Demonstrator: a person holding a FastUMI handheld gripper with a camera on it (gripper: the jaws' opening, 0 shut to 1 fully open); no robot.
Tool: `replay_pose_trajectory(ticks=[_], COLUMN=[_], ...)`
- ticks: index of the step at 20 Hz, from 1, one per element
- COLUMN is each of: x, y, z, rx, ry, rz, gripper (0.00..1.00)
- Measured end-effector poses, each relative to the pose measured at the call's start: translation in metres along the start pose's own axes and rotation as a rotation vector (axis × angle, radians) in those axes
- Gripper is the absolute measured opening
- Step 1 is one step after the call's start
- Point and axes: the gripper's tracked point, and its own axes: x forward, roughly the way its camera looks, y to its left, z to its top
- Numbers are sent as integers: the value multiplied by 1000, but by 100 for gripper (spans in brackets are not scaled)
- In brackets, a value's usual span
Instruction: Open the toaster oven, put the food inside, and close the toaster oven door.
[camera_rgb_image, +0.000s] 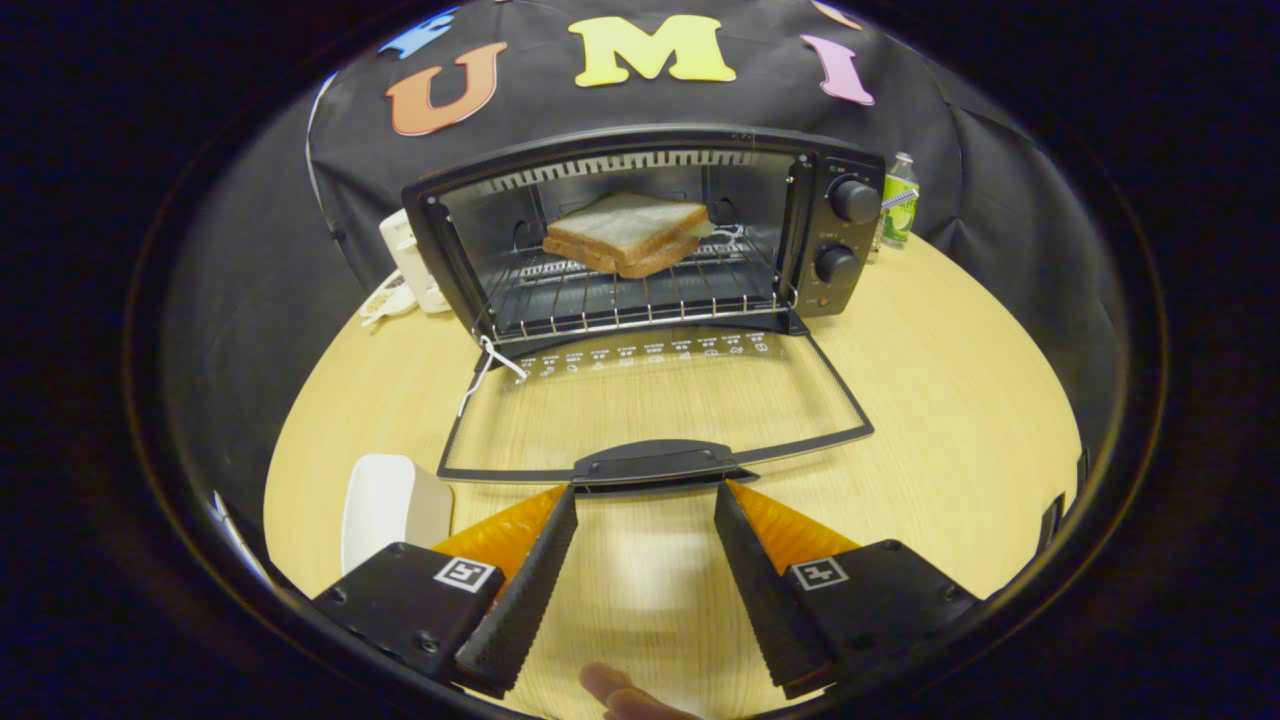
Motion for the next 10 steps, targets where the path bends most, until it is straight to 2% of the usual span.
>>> replay_pose_trajectory(ticks=[4,10], x=[18,13], y=[-2,-2], z=[-6,-1], rx=[9,17], ry=[55,56], rz=[-20,-2], gripper=[92,94])
